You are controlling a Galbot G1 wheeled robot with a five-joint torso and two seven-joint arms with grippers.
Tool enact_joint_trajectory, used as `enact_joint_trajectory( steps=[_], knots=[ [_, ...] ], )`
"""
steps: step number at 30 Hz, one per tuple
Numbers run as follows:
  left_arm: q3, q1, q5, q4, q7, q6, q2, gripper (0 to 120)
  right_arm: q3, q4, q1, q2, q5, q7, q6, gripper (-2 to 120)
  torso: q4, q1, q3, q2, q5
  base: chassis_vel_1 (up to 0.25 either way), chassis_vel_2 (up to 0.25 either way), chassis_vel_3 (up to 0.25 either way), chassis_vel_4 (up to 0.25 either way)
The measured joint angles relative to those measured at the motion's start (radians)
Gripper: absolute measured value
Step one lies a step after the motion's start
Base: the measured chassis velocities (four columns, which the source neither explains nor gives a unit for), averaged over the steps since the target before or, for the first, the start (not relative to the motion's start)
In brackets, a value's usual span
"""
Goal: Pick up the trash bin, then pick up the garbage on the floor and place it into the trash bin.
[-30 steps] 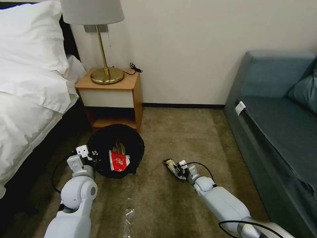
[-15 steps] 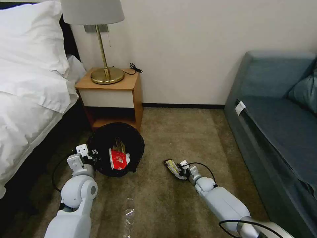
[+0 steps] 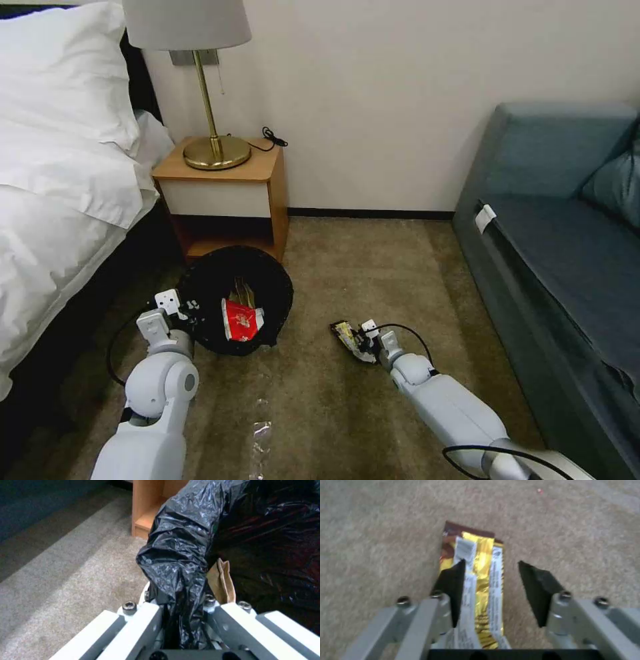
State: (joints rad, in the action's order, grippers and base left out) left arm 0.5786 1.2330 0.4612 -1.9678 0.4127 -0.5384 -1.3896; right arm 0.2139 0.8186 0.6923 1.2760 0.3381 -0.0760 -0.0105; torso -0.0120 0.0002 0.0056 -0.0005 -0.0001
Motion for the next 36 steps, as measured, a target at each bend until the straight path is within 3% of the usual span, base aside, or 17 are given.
enact_joint_trajectory(
  steps=[6, 7, 17, 23, 32, 36],
  knots=[
    [0.000, 0.009, -0.002, -0.004, 0.000, 0.000, -0.002, 2, 0.008, -0.048, 0.004, 0.008, -0.035, -0.016, -0.016, 66, 0.0000, 0.000, 0.000, 0.000, -0.0001, 0.000, 0.000, 0.000, 0.000],
    [0.000, 0.012, -0.002, -0.007, 0.000, 0.000, -0.002, 2, 0.003, -0.073, 0.001, 0.014, -0.044, -0.023, -0.023, 75, 0.0000, 0.000, 0.000, 0.000, 0.0001, 0.000, 0.000, 0.000, 0.000],
    [0.002, 0.023, -0.003, -0.018, 0.001, 0.000, -0.002, 2, -0.080, -0.234, -0.034, 0.055, -0.114, -0.069, -0.082, 99, 0.0001, 0.000, 0.000, 0.000, 0.0000, 0.000, 0.000, 0.000, 0.000],
    [-0.001, 0.026, -0.003, -0.022, 0.001, 0.000, -0.004, 2, -0.120, -0.276, -0.044, 0.061, -0.125, -0.102, -0.102, 99, 0.0002, 0.000, 0.000, 0.000, 0.0001, 0.000, 0.000, 0.000, 0.000],
    [-0.002, 0.026, -0.003, -0.026, 0.001, 0.000, -0.005, 2, -0.136, -0.279, -0.037, 0.069, -0.138, -0.113, -0.122, 76, 0.0000, 0.000, 0.000, 0.000, 0.0000, 0.000, 0.000, 0.000, 0.000],
    [0.002, 0.027, -0.003, -0.027, 0.001, 0.000, -0.003, 2, -0.138, -0.281, -0.039, 0.074, -0.143, -0.111, -0.123, 57, 0.0001, 0.000, 0.000, 0.000, 0.0000, 0.000, 0.000, 0.000, 0.000]
  ],
)
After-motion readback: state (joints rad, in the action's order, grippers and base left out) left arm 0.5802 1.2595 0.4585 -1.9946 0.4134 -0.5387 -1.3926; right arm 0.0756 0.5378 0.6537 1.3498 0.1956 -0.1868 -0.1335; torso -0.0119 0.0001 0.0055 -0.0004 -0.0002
